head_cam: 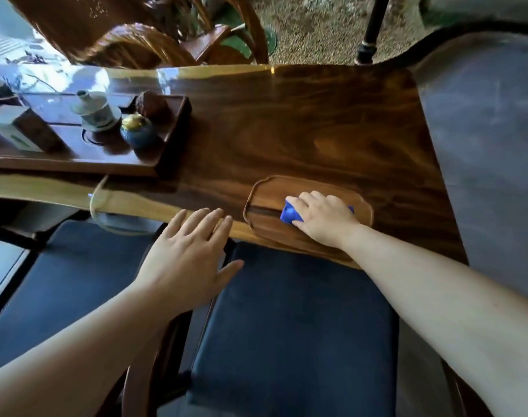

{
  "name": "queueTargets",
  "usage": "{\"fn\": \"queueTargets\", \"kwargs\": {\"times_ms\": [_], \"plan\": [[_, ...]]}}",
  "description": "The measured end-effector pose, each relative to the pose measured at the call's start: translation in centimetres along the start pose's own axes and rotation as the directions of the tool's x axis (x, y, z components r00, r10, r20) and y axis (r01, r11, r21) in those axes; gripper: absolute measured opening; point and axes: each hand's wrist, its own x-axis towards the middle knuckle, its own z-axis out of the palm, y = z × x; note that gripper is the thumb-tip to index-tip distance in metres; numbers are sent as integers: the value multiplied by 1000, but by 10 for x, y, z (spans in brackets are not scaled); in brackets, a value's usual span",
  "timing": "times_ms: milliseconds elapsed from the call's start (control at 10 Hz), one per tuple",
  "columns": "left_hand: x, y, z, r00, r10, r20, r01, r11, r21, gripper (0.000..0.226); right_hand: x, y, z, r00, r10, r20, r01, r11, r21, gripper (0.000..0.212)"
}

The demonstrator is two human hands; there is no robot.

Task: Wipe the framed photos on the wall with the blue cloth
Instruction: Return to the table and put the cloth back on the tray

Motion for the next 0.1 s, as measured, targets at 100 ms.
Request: {"fn": "queueTargets", "kwargs": {"times_ms": [100], "plan": [[0, -8, 6, 1000, -15, 5, 15, 1000, 17, 76, -1, -3, 13, 992, 91, 86, -95, 995, 37, 63]]}}
